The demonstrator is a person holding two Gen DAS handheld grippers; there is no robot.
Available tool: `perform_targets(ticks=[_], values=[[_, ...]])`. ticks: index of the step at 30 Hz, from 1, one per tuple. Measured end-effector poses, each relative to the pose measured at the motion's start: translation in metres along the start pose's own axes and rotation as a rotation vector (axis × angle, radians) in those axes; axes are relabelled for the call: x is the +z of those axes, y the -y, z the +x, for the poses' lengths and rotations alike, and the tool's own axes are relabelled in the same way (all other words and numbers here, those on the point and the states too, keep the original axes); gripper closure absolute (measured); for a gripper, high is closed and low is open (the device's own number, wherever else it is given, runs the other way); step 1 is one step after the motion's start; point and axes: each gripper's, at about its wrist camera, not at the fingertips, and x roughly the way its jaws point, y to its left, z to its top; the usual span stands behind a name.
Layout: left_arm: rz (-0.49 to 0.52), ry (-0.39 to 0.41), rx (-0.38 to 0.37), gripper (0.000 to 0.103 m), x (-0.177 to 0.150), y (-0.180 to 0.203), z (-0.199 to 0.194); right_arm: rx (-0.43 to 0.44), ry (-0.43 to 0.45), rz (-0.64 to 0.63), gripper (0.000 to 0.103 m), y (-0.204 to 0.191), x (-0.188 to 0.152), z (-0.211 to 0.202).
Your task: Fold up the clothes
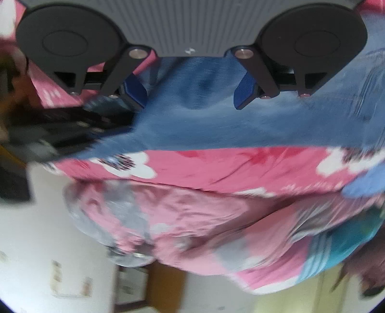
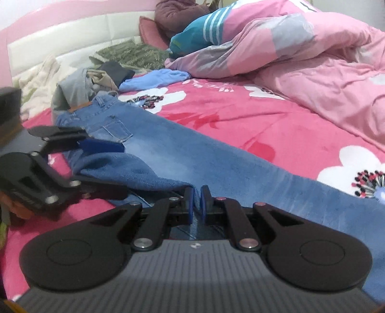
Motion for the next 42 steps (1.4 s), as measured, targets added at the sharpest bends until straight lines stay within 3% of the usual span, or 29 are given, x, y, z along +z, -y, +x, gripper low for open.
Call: perform_targets(ticks=[3, 6, 11, 15, 19, 22, 27, 33, 38, 42], values=[[-0.047, -0.015, 0.021, 0.022, 0.001, -0.011, 0.003, -0.009, 0.046, -0.019, 0.082, -0.005, -0.004, -0.015], [-0.049, -0.026, 0.027, 0.022, 0.001, -0.013, 0.004, -0.013, 0.091, -0.086, 0.079, -0.019, -0.009, -0.034], [-0.069, -0.026, 0.023, 0.022, 0.001, -0.016, 0.005, 0.026, 0.039, -0.293, 0.071, -0.057, -0.025, -0.028], [-0.095, -0.024, 0.013, 0.022, 0.002, -0.021, 0.005, -0.025, -0.01, -0.394, 0.07, -0.073, -0.029, -0.004], [-0.117, -0.024, 0.004, 0.024, 0.003, -0.026, 0.004, -0.047, -0.048, -0.393, 0.072, -0.071, -0.024, 0.018], [-0.138, -0.021, -0.007, 0.025, 0.003, -0.03, 0.003, 0.001, -0.07, -0.354, 0.097, -0.07, -0.023, 0.018], [-0.152, -0.023, -0.002, 0.027, 0.004, -0.032, 0.003, 0.091, -0.122, -0.39, 0.102, -0.081, -0.037, 0.001], [-0.187, -0.027, 0.018, 0.031, 0.004, -0.041, 0.002, 0.056, -0.071, -0.454, 0.099, -0.096, -0.034, -0.006], [-0.199, -0.025, 0.016, 0.031, 0.005, -0.044, 0.001, 0.064, -0.07, -0.51, 0.081, -0.113, -0.032, 0.007], [-0.213, -0.02, 0.015, 0.031, 0.006, -0.047, -0.001, 0.017, -0.055, -0.526, 0.078, -0.12, -0.031, 0.015]])
